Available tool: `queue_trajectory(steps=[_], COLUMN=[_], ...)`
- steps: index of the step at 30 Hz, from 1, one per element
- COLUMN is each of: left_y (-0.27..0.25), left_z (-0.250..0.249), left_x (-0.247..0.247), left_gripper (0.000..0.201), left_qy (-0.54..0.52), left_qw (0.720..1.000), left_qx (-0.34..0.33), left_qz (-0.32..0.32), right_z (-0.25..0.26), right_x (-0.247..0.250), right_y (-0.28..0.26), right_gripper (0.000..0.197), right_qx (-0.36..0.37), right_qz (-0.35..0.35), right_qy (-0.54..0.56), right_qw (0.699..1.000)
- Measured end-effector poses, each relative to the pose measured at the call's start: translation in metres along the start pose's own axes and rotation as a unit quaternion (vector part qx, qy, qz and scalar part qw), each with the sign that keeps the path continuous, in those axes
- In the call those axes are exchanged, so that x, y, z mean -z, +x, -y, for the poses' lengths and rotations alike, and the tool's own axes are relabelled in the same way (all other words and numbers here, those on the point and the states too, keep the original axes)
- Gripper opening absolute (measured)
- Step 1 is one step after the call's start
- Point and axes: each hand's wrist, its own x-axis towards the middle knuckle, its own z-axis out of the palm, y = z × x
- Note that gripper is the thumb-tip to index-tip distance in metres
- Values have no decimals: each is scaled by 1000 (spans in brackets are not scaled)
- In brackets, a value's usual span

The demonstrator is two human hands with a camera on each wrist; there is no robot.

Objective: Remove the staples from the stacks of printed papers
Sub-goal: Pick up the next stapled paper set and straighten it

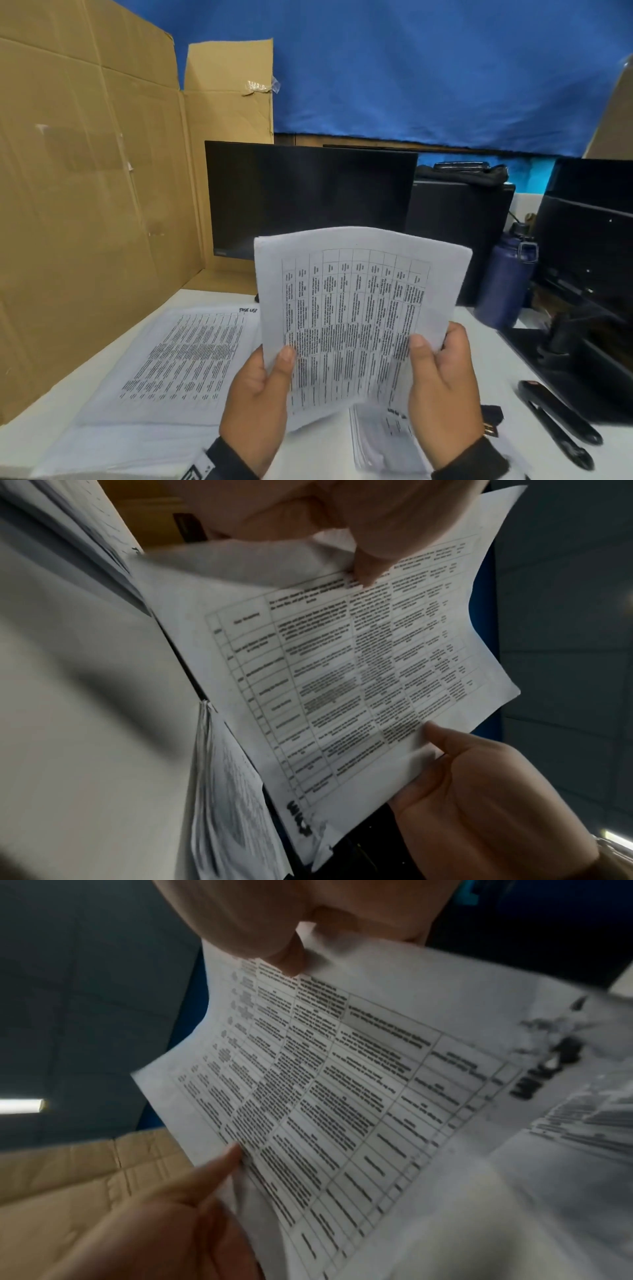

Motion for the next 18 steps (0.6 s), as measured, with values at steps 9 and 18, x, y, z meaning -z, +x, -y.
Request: queue_trajectory(steps=[9,18], left_y=[9,24], left_z=[-3,-36], left_x=[3,-5], left_gripper=[34,25], left_qy=[16,32], left_qw=[999,996], left_qx=[-14,-42], left_qz=[-28,-67], right_z=[-15,22], right_x=[-2,-3], right_y=[-6,23], right_gripper=[19,17], right_qx=[-24,23], right_qz=[8,9], right_qy=[-21,-2], right_qw=[999,1000])
